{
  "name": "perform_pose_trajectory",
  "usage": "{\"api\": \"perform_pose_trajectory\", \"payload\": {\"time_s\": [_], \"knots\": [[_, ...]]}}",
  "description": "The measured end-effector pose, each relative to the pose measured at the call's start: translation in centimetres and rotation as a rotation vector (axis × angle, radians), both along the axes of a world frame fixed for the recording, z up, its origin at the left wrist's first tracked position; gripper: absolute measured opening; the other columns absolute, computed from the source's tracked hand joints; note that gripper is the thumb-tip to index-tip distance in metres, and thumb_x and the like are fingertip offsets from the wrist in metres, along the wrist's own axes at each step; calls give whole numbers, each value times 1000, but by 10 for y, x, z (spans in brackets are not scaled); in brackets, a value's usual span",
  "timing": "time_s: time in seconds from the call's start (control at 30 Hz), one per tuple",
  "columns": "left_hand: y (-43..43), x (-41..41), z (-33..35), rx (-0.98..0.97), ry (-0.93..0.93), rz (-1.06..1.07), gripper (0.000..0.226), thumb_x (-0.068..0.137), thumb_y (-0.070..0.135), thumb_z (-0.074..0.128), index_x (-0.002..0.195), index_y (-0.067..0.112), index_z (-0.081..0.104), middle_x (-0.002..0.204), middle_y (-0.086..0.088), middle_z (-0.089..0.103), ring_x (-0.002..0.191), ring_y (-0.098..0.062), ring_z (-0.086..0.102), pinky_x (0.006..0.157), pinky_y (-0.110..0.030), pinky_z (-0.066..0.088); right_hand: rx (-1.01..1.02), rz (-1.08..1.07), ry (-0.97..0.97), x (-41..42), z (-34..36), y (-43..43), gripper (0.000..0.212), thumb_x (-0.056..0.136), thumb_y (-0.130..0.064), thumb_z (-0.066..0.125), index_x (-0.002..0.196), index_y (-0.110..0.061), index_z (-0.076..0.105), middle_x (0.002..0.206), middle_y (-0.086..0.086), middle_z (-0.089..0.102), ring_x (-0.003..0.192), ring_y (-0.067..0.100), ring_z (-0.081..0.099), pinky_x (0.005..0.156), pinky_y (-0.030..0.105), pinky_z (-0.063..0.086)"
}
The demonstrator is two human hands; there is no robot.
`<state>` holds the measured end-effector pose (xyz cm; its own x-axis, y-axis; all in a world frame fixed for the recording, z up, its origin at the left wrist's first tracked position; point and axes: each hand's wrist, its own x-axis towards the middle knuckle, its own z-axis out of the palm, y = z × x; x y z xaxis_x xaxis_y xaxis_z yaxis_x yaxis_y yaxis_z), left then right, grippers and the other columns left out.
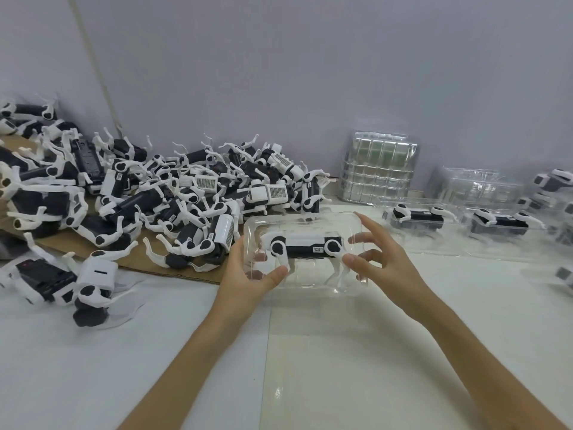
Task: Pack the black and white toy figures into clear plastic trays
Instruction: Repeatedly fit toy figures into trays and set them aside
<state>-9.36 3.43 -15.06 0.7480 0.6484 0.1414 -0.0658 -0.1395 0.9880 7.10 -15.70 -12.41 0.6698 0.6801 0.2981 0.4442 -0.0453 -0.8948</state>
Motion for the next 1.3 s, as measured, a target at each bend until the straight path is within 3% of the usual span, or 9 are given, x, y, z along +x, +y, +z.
{"api": "perform_pose_trajectory", "payload": {"time_s": [0.17,0.43,0.5,0.6,0.73,0.87,1.0,1.2,1.3], "knots": [[0,0,-2,-80,-3,-125,105,54,53,84,147,28,41,128,-7,60,114,-19,63,97,-33,51,17,-59,-49,0,2,0,65,67,-63,76,125,-67,47,110,-25,59,82,10,64,72,30,55],[-2,-2,4,-271,-56,-126,73,65,36,84,132,31,54,128,-2,64,113,-16,65,96,-41,53,13,-71,-83,-6,3,1,62,75,-60,69,130,-61,41,129,-21,56,101,8,67,87,49,57],[-1,-4,7,-422,-82,-209,59,66,34,84,120,24,62,117,-4,71,97,-18,71,81,-36,58,48,-32,-81,-9,4,1,62,80,-60,71,135,-58,42,136,-16,56,107,7,67,87,46,57],[-2,-6,9,-498,-52,-241,58,65,37,84,114,13,63,109,-7,72,93,-21,71,83,-37,58,113,23,-62,-12,5,1,62,83,-53,69,139,-54,43,143,-12,54,116,4,63,94,32,53],[-10,-1,8,-355,-94,-9,61,63,34,81,116,14,57,104,-7,67,81,-15,71,72,-35,56,62,-219,-322,-19,5,6,65,86,-35,76,142,-33,43,133,-27,50,122,4,55,100,28,44],[-28,2,-2,-40,-127,170,57,65,45,82,107,25,49,104,3,58,81,-10,69,69,-36,58,125,-294,-714,-41,2,15,33,83,-27,76,111,-22,61,97,-14,64,85,2,58,85,28,44],[-39,2,-10,119,-79,209,64,65,58,78,112,29,44,118,8,57,84,-8,71,66,-36,60,-42,-282,-533,-62,-13,30,19,80,-43,73,93,-33,65,84,-22,67,82,-2,56,90,22,33],[-50,-3,-10,195,-109,205,56,65,62,77,105,46,40,104,30,57,87,-7,70,67,-43,61,-273,-306,-390,-55,-24,30,37,76,-61,67,103,-36,68,96,-24,66,94,2,52,92,28,26],[-54,-3,-11,188,-130,162,56,68,57,79,107,41,41,99,14,68,87,-13,72,67,-49,60,-268,-370,-430,-58,-25,33,47,63,-79,49,84,-39,64,89,-29,65,90,0,48,82,25,18]]}}
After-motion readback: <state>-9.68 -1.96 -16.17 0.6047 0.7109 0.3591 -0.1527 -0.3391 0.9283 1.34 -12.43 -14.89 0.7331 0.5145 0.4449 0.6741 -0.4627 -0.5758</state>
